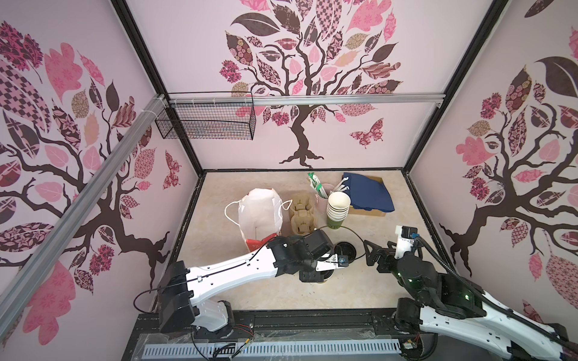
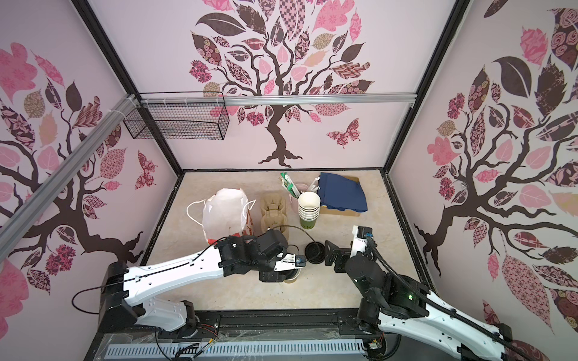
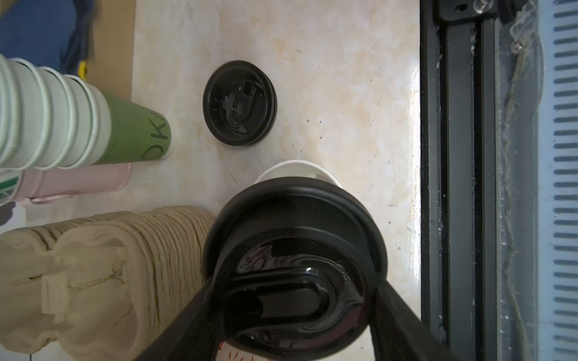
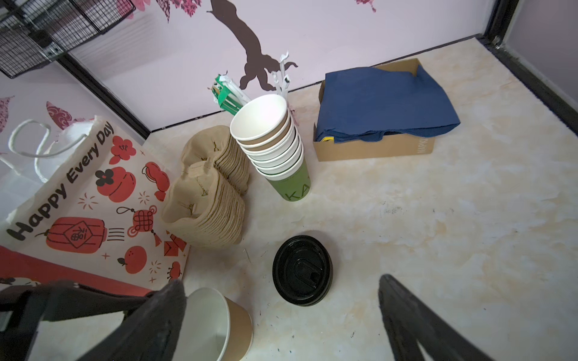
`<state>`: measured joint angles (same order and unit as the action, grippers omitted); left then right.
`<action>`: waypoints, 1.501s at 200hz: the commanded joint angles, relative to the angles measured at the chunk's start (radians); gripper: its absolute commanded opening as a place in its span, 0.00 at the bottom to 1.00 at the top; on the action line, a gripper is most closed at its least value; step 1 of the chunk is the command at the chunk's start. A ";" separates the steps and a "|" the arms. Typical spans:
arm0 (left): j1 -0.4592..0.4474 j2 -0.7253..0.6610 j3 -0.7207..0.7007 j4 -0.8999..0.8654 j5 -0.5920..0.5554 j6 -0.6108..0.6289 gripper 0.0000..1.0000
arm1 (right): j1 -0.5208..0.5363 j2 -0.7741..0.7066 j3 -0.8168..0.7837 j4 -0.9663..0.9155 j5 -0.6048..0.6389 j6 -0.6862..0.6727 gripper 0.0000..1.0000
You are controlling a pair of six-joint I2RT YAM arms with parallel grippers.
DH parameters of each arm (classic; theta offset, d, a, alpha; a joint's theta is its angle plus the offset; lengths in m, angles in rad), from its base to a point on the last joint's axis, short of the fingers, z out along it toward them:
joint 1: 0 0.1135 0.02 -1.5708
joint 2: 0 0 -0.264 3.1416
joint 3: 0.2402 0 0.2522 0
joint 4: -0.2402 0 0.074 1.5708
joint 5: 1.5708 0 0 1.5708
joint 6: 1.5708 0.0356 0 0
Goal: Pack a coffee takeout order
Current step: Close the lid on the coffee cup.
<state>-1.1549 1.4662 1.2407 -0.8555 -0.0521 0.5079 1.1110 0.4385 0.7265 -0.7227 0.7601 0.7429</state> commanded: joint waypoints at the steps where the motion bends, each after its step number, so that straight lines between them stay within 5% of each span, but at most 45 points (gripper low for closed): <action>1: 0.020 0.037 0.077 -0.073 0.014 -0.040 0.59 | 0.003 -0.007 0.027 -0.042 0.021 -0.007 0.97; 77: 0.064 0.211 0.236 -0.172 0.052 -0.038 0.59 | 0.003 -0.024 0.024 -0.046 0.026 -0.022 0.97; 300: 0.045 0.271 0.245 -0.163 0.056 0.001 0.60 | 0.003 -0.018 0.024 -0.041 -0.006 -0.017 0.97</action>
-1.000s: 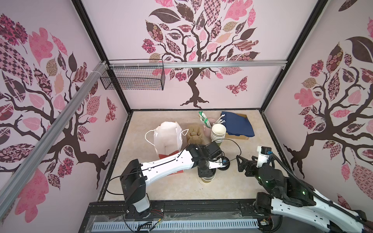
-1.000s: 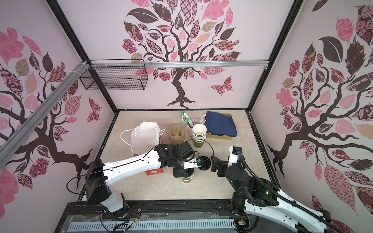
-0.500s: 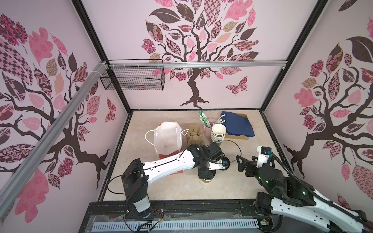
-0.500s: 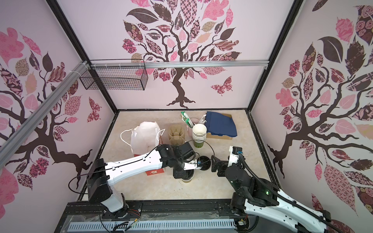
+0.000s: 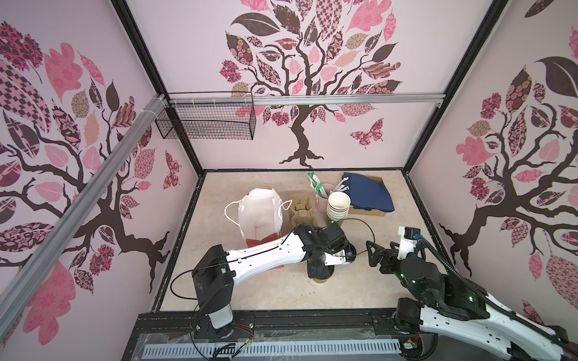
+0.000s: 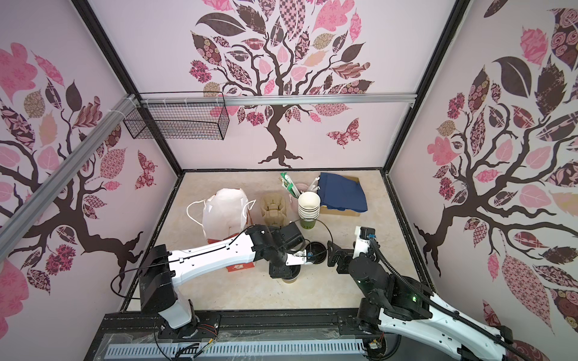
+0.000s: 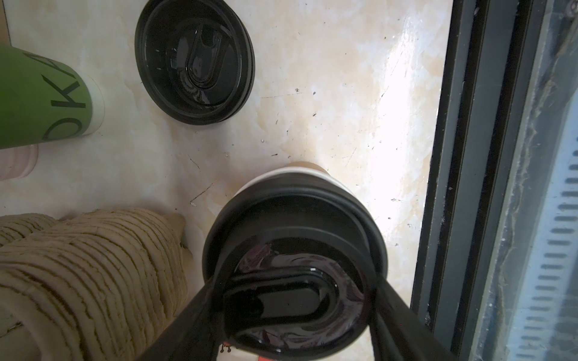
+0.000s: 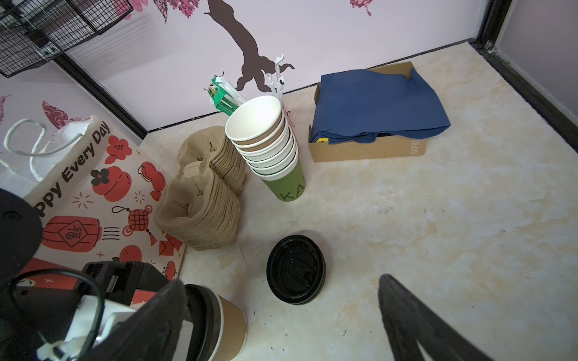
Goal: Pack a coffee takeout order
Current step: Close the lid on the coffee cup.
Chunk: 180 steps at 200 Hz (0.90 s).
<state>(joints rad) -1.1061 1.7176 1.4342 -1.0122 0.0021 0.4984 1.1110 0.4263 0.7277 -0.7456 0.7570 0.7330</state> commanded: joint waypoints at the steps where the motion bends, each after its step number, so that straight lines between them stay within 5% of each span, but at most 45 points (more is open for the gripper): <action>1: -0.004 0.020 0.051 -0.007 0.001 0.010 0.60 | 0.003 -0.005 0.023 -0.018 -0.003 -0.007 0.97; 180: -0.011 0.072 0.071 -0.041 0.020 0.023 0.62 | 0.003 -0.008 0.014 -0.011 -0.024 0.003 0.98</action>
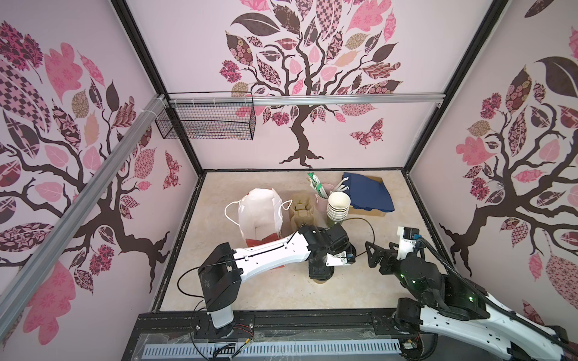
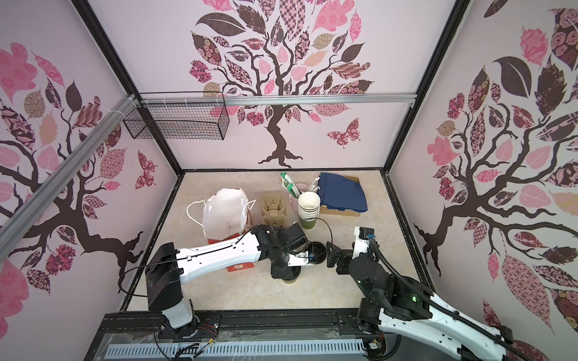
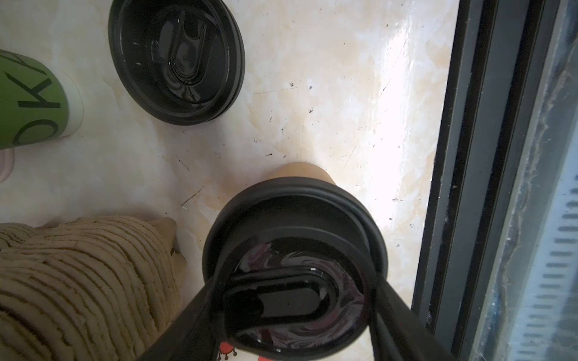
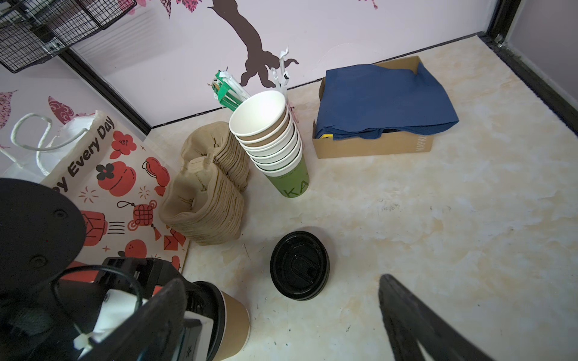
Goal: Pack a coffee takeout order
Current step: Close the lid on the coffee cup.
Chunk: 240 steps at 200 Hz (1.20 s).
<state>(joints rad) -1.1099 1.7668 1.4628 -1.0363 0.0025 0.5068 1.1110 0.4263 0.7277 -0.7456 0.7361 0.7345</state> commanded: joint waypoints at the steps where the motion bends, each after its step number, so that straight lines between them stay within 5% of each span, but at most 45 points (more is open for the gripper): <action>1: -0.007 0.023 0.042 -0.018 0.019 0.014 0.62 | 0.003 -0.008 0.013 -0.010 -0.003 0.002 0.98; 114: -0.007 0.081 0.047 -0.063 0.058 0.016 0.64 | 0.003 -0.019 -0.004 -0.022 -0.028 0.032 0.98; 240: -0.018 0.118 0.050 -0.078 -0.001 0.008 0.64 | 0.003 -0.035 -0.038 -0.254 -0.026 0.411 0.96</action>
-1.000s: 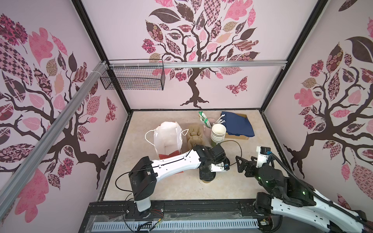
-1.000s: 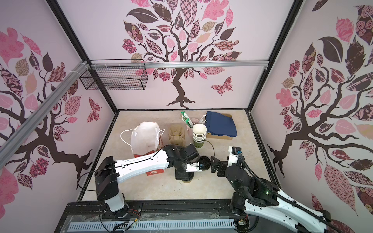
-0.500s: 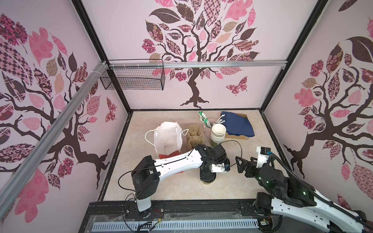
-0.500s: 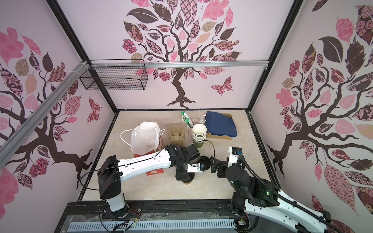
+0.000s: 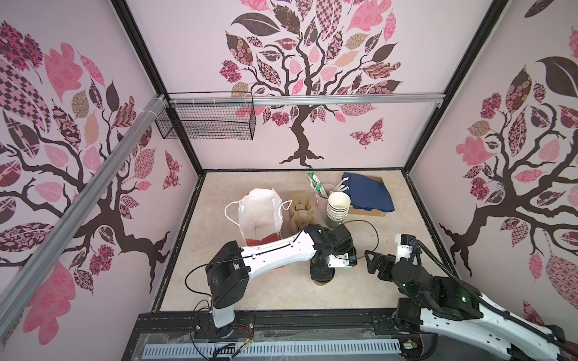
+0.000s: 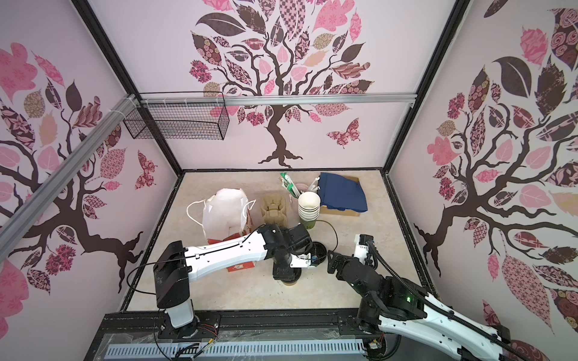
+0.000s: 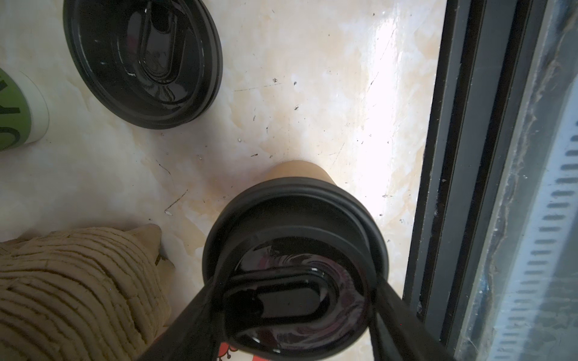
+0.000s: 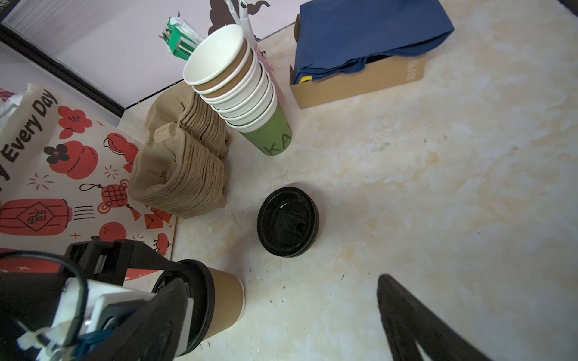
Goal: Pack a coffee takeout order
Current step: Close the lid on the coffee cup.
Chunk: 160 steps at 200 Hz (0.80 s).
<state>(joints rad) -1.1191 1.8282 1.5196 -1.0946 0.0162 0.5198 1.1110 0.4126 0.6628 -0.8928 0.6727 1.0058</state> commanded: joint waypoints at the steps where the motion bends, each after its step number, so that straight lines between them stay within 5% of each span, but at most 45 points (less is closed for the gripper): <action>1: -0.008 0.057 -0.007 -0.019 -0.015 -0.005 0.64 | 0.003 -0.023 0.028 -0.110 0.038 0.145 0.96; 70: -0.015 0.100 0.007 -0.031 -0.038 -0.016 0.65 | 0.003 -0.067 0.066 -0.261 0.084 0.304 0.96; 131: -0.012 0.104 0.005 -0.031 -0.050 -0.021 0.66 | 0.003 -0.125 -0.051 -0.160 -0.041 0.356 0.95; 160: -0.006 0.066 -0.004 0.001 -0.057 -0.034 0.74 | 0.003 -0.129 -0.086 -0.112 -0.060 0.354 0.95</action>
<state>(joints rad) -1.1263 1.8572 1.5558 -1.1297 -0.0093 0.5041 1.1110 0.2981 0.5858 -1.0443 0.6415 1.3449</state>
